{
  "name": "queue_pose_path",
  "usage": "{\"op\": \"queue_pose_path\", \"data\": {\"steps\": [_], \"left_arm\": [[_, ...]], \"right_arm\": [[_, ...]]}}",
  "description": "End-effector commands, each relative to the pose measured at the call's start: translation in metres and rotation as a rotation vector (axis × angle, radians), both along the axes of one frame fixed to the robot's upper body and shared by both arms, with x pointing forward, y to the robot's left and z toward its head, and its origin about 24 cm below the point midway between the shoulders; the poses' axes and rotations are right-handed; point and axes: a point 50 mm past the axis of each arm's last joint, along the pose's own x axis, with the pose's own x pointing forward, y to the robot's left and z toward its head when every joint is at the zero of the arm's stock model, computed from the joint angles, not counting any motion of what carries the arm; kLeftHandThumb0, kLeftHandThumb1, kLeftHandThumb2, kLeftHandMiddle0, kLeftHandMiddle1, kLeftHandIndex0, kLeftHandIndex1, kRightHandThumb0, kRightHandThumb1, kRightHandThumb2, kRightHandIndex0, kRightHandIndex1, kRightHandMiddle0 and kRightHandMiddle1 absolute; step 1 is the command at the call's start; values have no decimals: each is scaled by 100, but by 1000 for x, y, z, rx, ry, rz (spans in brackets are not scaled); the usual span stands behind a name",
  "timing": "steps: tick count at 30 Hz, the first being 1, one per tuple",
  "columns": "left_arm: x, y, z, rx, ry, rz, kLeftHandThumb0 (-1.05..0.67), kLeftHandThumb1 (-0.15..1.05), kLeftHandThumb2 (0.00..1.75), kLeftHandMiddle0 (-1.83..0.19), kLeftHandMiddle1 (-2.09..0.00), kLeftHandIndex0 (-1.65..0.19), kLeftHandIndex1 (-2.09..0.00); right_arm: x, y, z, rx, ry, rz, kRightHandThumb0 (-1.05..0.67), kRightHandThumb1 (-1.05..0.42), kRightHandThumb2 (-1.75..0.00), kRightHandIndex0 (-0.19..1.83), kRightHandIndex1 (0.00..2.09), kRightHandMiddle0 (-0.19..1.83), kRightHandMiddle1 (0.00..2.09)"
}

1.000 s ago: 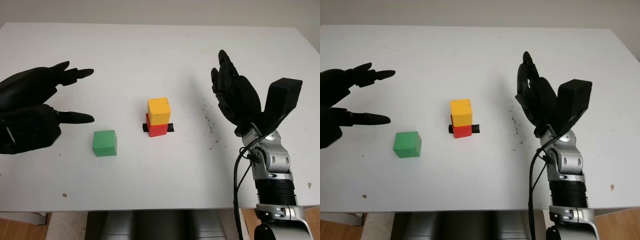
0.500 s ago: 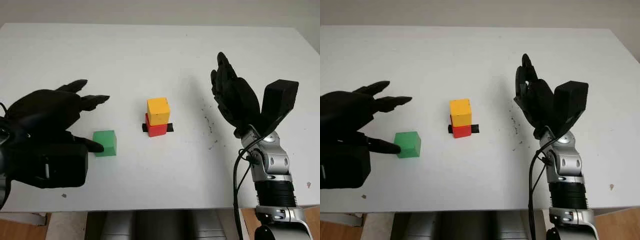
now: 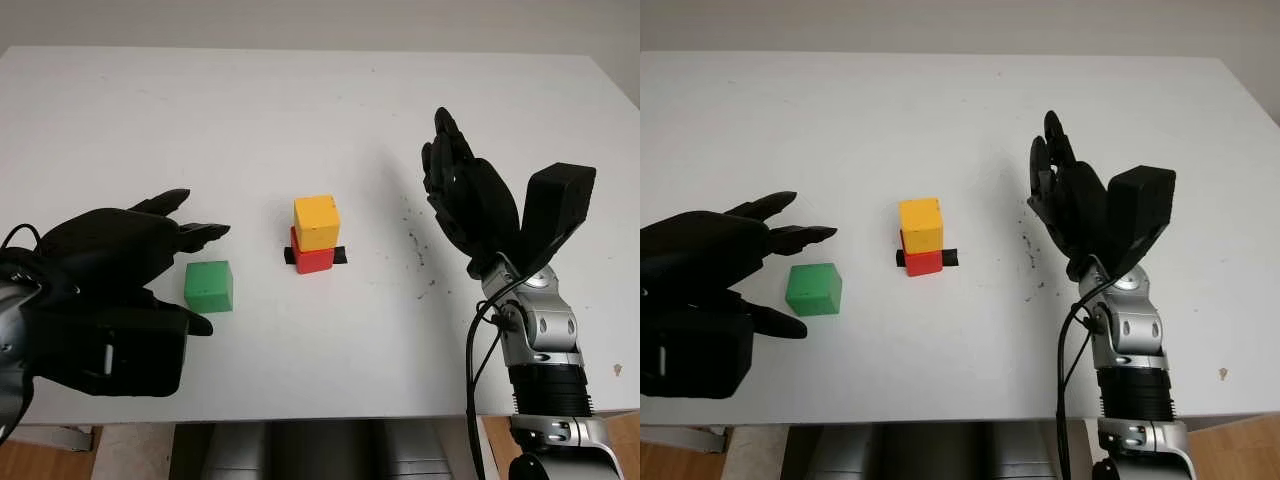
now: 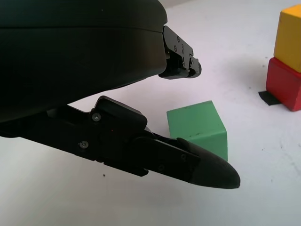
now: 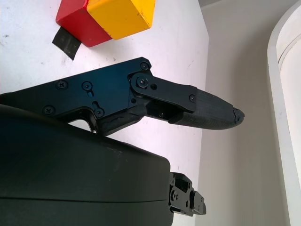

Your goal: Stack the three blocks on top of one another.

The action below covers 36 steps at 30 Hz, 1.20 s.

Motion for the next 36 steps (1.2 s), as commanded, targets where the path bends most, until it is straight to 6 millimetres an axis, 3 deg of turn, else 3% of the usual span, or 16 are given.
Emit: {"op": "queue_pose_path", "data": {"steps": [1, 9, 19, 20, 22, 24, 28, 36], "left_arm": [[-1, -3, -7, 9, -21, -8, -91, 105, 11, 12, -7, -22, -6], [3, -8, -28, 21, -102, 14, -78, 102, 6, 3, -8, -32, -13], [7, -12, -39, 0, -123, 2, -71, 103, 5, -2, -6, -39, -22], [7, -12, -40, -1, -123, 1, -71, 103, 5, -2, -6, -38, -26], [8, -12, -40, 3, -118, 4, -71, 102, 5, -3, -5, -17, -68], [8, -12, -41, 9, -117, 5, -71, 102, 5, -3, -6, -6, -88], [8, -13, -41, 21, -126, 5, -73, 104, 6, -3, -5, -1, -100], [8, -14, -39, 89, -163, 23, -76, 103, 5, -5, -6, 0, -103]], "right_arm": [[-2, 1, 4, 1, -23, 2, -71, -105, -67, -19, 0, -19, 0], [-1, 1, 3, 1, -19, 10, -70, -105, -67, -19, 0, -19, 0], [-1, 0, 3, 16, -17, 11, -70, -105, -67, -19, 0, -19, 0], [-2, 0, 3, 18, -18, 11, -70, -105, -66, -19, 0, -19, 0], [-2, 0, 3, 18, -20, 9, -70, -105, -66, -19, 0, -19, 0], [-2, -1, 3, 16, -17, 8, -71, -105, -66, -19, 0, -19, 0], [-2, 0, 5, 17, -14, 9, -72, -105, -67, -19, 0, -19, 0], [-1, -1, 5, 14, -16, 15, -72, -105, -68, -19, 0, -19, 0]]}}
